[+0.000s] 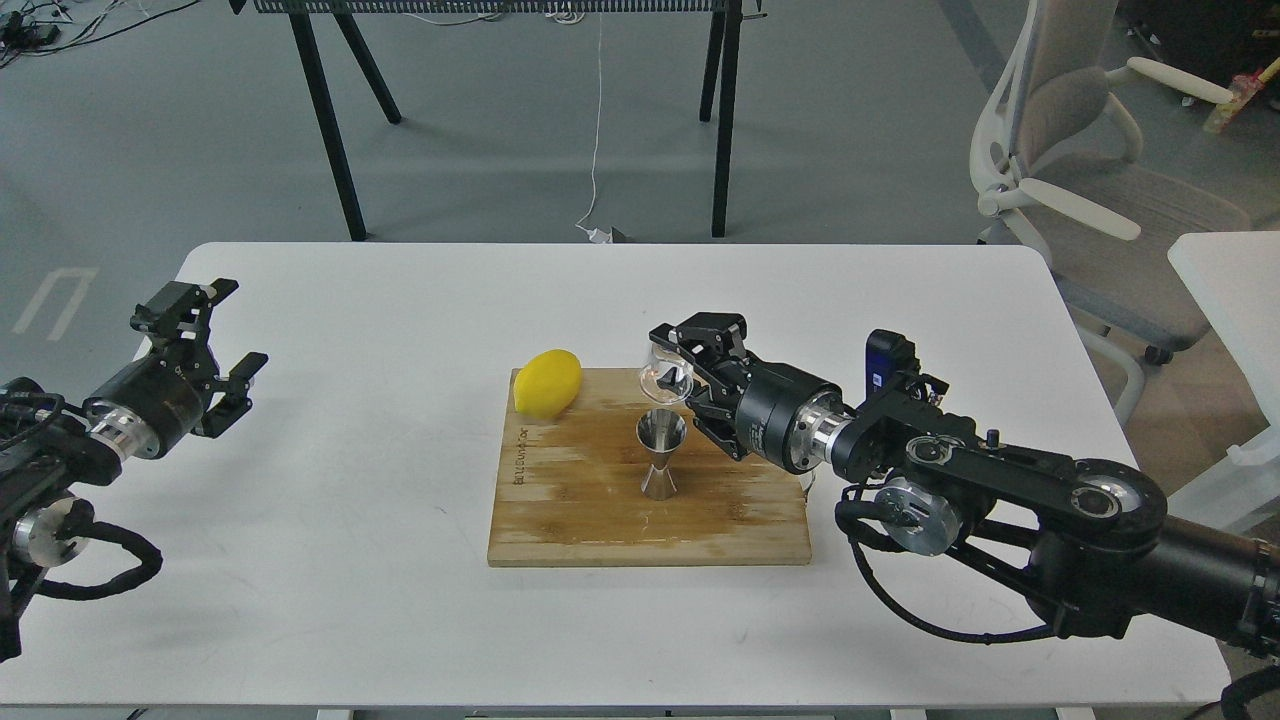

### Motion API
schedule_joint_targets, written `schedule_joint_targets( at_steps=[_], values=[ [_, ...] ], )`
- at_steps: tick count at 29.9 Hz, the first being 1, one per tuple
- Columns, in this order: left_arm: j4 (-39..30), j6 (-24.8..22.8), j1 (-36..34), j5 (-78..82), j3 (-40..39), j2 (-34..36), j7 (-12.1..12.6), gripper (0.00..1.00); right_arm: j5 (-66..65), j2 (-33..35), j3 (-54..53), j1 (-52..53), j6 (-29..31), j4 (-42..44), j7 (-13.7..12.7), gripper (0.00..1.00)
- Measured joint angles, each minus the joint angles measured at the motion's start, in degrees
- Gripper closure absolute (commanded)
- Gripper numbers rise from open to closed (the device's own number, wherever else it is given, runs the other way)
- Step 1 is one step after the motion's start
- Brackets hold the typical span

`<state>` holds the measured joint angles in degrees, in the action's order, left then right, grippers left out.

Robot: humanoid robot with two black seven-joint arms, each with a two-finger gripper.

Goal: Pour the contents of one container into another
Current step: 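Tilt the glass cup with the right gripper, pouring dark liquid into the jigger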

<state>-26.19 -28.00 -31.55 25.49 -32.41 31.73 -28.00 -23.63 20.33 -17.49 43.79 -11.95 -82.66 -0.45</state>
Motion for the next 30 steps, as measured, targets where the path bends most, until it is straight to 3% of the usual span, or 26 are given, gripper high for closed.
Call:
schedule_joint_targets(
  at_steps=[30],
  values=[
    [0.0,0.0,0.0,0.0,0.0,-0.1,0.0,0.01,-7.5,0.3,5.2,2.8,-0.3,0.3,0.1,0.66]
  ],
)
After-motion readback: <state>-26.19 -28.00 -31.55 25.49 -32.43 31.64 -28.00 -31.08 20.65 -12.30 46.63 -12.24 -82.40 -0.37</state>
